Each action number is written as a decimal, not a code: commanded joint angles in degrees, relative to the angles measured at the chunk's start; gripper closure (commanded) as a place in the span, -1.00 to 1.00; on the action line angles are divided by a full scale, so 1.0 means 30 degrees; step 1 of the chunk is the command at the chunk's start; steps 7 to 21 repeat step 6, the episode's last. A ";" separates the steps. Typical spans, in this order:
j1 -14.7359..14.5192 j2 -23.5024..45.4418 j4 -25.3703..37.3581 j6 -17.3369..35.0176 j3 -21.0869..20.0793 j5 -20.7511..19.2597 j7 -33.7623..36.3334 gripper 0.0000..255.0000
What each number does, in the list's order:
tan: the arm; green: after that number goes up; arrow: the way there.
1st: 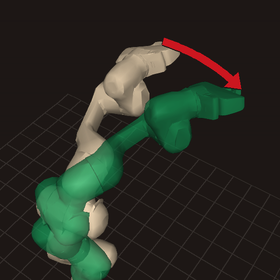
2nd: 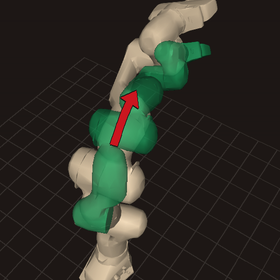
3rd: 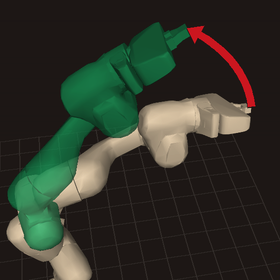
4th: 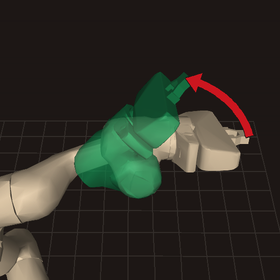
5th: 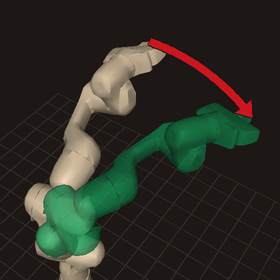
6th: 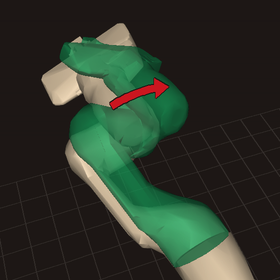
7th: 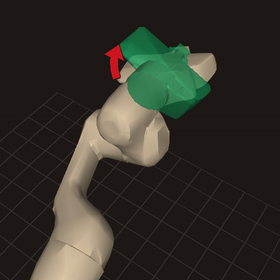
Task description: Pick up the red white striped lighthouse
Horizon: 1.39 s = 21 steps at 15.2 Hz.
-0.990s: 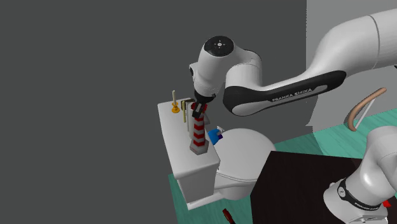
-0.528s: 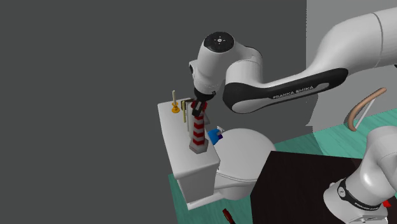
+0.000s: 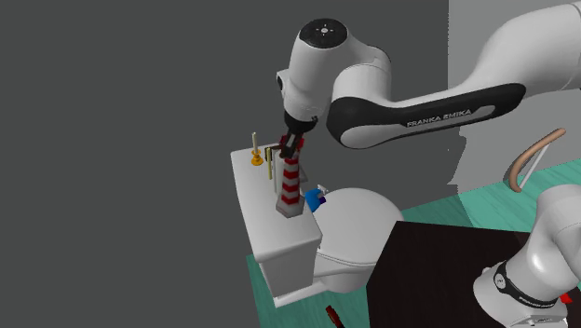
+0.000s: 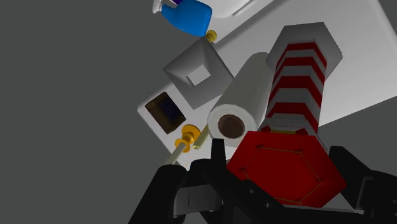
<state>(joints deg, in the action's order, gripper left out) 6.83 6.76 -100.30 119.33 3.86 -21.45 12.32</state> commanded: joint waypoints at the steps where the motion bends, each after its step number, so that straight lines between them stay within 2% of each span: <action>1: -0.0025 -0.0025 0.0476 -0.0478 -0.0026 0.0083 -0.0154 1.00; 4: -0.0042 -0.0070 0.1168 -0.1181 -0.0049 0.0203 -0.0409 1.00; 21: -0.0043 -0.0072 0.1203 -0.1216 -0.0050 0.0209 -0.0422 1.00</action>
